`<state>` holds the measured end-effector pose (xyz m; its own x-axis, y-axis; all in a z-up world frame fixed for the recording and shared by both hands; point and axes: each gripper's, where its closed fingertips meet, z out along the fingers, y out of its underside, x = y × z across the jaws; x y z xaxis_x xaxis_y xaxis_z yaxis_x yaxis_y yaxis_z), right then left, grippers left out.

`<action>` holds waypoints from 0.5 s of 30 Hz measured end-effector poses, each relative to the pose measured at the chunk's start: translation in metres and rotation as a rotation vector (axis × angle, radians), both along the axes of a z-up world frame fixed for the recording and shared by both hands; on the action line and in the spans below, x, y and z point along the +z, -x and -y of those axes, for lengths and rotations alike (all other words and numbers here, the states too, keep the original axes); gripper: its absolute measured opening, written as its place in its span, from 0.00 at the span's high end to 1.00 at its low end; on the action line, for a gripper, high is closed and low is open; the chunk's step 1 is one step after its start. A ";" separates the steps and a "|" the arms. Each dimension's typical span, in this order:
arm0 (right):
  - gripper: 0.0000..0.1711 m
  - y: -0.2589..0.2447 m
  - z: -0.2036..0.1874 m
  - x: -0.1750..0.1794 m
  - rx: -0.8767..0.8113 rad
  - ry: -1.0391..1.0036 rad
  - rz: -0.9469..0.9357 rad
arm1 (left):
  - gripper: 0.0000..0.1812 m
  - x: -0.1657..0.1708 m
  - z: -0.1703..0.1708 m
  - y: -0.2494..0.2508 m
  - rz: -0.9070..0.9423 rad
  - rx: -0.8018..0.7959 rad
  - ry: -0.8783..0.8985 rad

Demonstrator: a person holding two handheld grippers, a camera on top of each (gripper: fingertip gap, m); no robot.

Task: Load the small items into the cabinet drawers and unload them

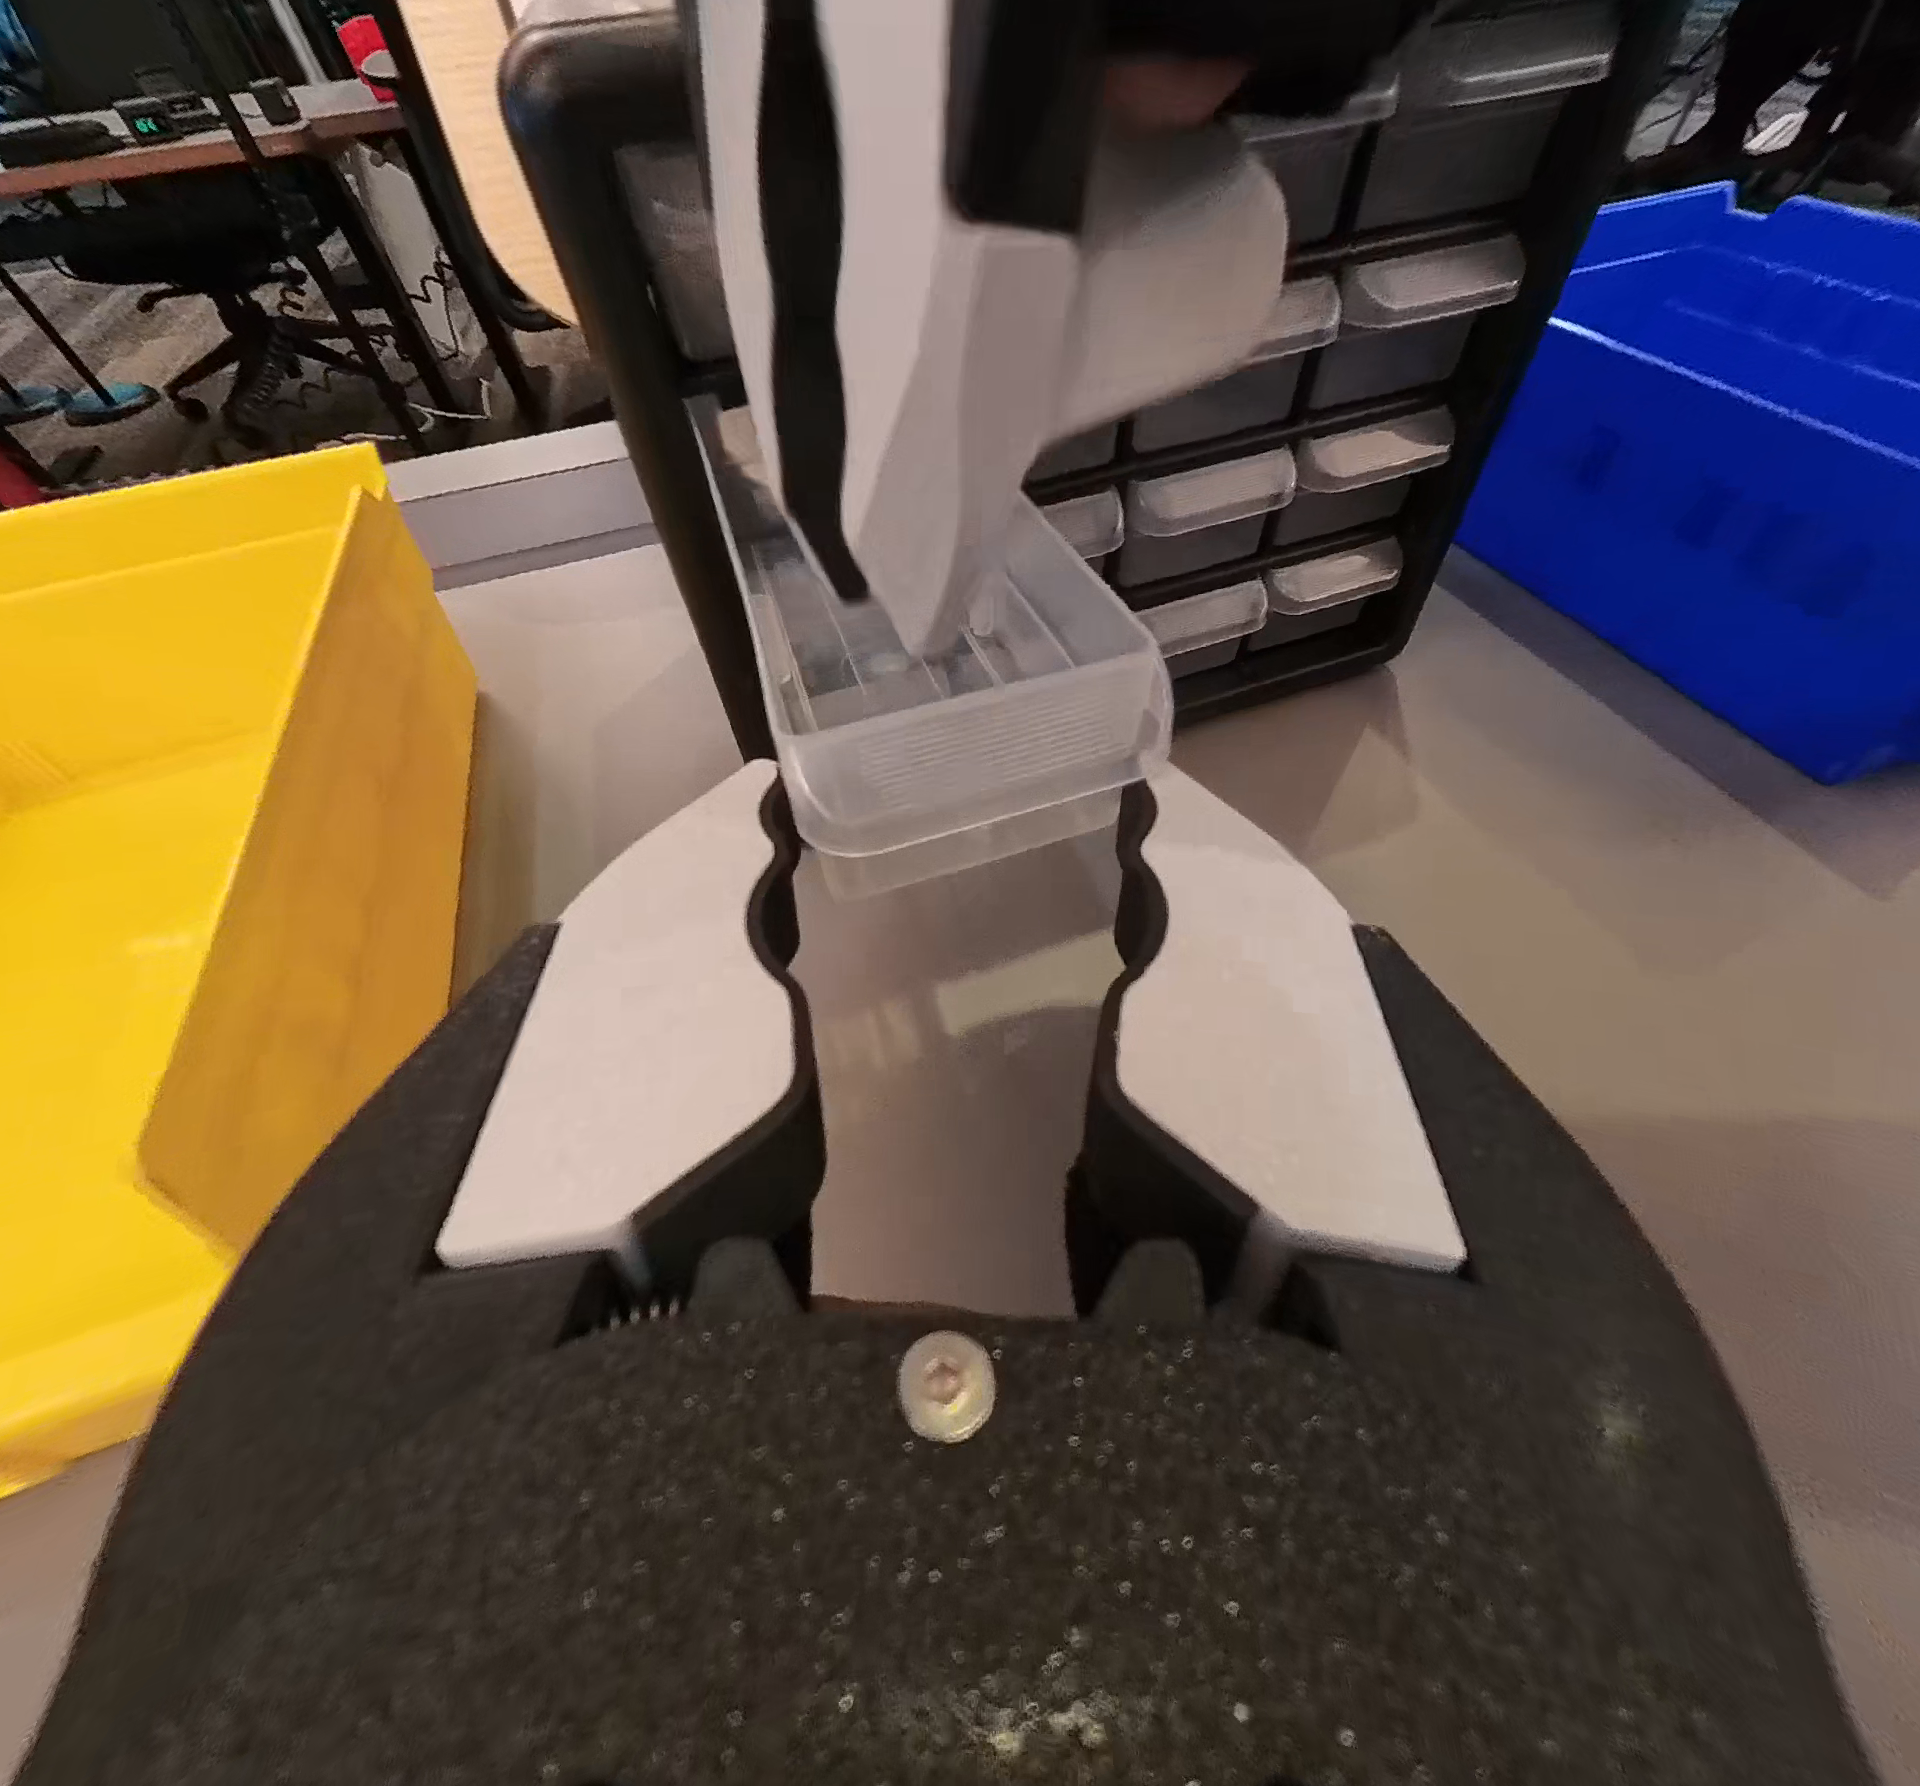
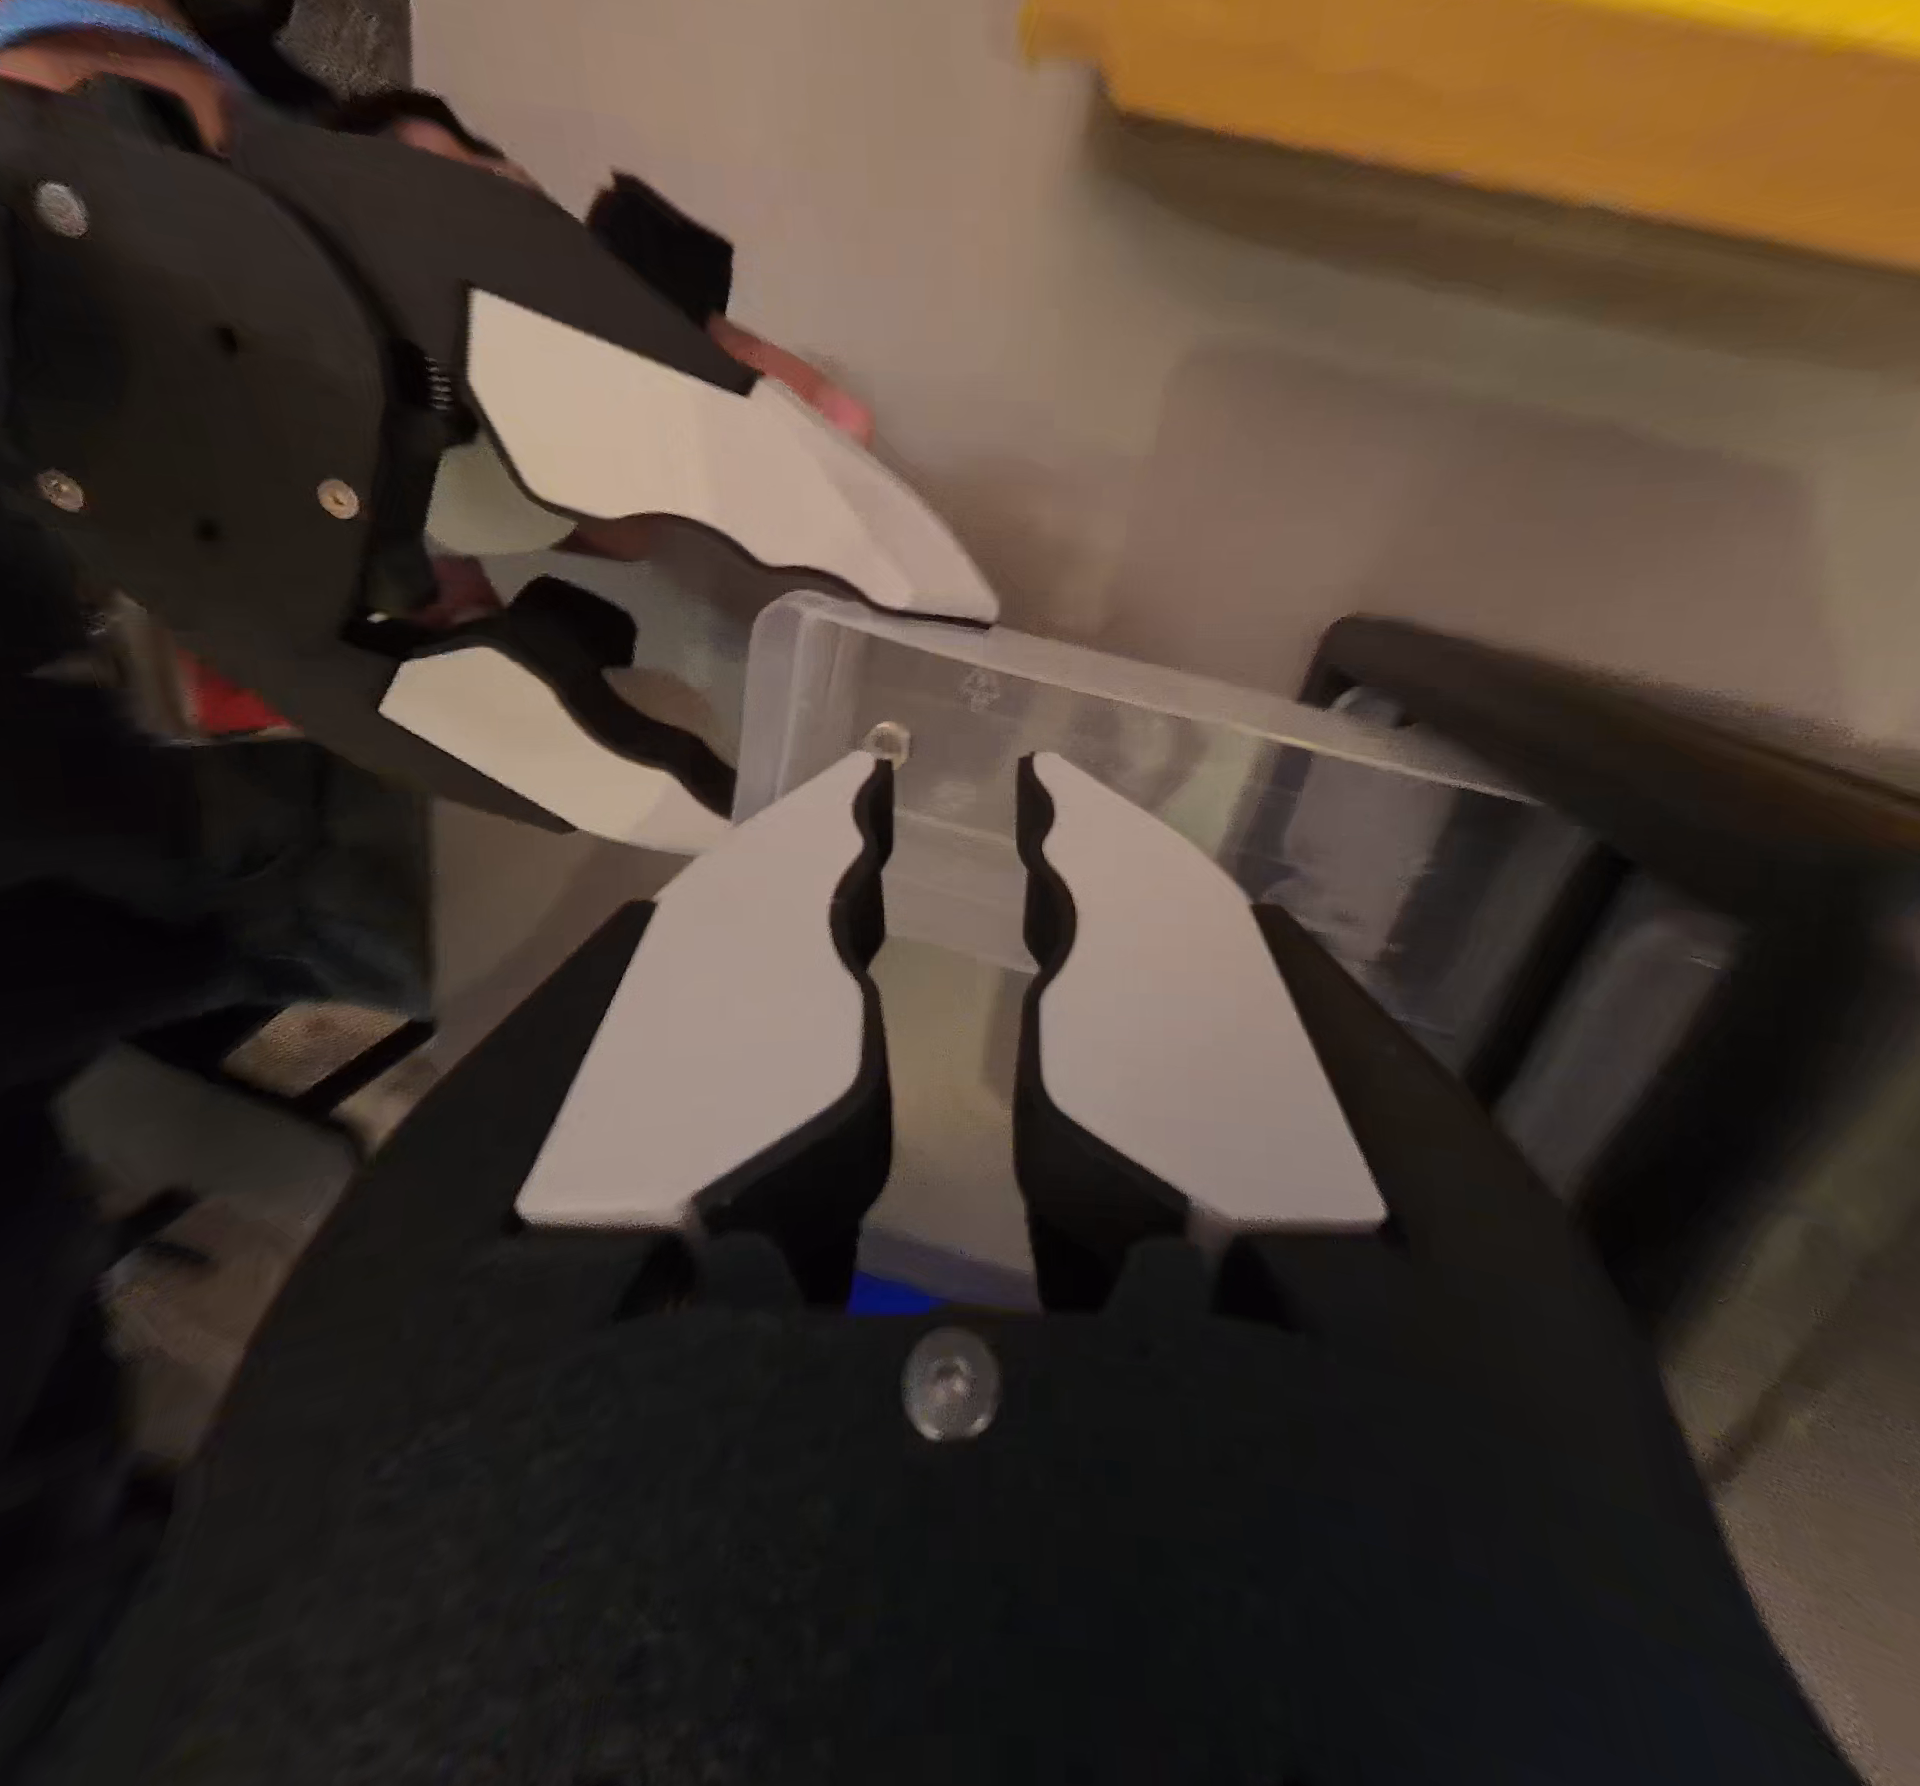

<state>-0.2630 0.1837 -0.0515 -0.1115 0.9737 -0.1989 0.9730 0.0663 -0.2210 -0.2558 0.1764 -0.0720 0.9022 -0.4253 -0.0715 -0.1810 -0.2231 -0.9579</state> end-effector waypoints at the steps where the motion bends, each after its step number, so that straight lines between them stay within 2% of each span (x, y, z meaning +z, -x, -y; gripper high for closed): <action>1: 0.87 -0.005 0.003 -0.006 0.003 0.031 0.063 | 0.68 0.001 -0.001 -0.001 -0.013 0.002 -0.012; 4: 0.89 -0.008 0.003 -0.014 0.025 0.038 0.143 | 0.68 0.006 -0.002 -0.004 0.006 -0.011 -0.031; 10: 0.91 -0.005 0.005 -0.016 0.047 0.041 0.149 | 0.68 0.006 -0.003 -0.001 0.048 -0.029 -0.026; 15: 0.90 -0.004 -0.001 -0.022 0.068 -0.084 0.162 | 0.68 0.006 -0.001 -0.002 0.034 -0.022 -0.037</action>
<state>-0.2590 0.1848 -0.0735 -0.1508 0.9789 -0.1381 0.9881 0.1448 -0.0524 -0.2533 0.1776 -0.0660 0.8950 -0.4425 -0.0564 -0.1522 -0.1840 -0.9711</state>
